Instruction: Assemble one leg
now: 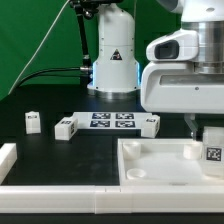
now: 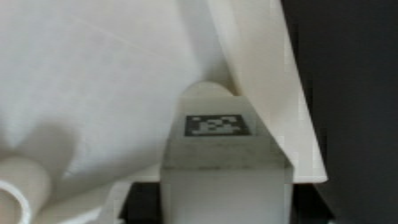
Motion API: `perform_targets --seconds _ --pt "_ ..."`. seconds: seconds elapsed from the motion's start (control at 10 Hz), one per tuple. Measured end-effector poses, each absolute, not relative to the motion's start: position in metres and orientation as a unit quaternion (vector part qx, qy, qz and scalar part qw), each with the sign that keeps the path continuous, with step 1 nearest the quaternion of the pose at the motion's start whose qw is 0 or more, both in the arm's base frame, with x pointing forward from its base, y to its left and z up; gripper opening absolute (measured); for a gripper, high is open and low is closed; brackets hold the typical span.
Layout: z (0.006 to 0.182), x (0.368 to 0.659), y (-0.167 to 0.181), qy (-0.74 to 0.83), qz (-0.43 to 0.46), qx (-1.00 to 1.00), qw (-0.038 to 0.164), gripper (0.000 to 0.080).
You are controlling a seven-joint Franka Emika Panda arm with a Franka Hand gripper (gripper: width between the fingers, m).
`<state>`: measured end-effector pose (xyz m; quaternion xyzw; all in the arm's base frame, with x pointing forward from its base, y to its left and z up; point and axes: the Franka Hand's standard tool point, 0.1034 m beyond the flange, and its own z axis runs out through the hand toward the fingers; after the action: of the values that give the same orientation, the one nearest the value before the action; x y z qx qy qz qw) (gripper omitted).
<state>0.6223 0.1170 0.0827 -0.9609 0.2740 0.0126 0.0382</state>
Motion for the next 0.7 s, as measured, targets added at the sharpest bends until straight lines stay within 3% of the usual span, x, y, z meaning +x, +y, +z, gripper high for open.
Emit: perform_targets --seconds 0.3,0.6,0.7 --pt "0.0822 0.6223 0.1169 0.45 0.018 -0.892 0.033 0.0292" --pt "0.0821 0.6223 0.1167 0.502 0.023 -0.864 0.037 0.0294" --pt "0.0819 0.6222 0.1169 0.485 0.023 -0.873 0.037 0.038"
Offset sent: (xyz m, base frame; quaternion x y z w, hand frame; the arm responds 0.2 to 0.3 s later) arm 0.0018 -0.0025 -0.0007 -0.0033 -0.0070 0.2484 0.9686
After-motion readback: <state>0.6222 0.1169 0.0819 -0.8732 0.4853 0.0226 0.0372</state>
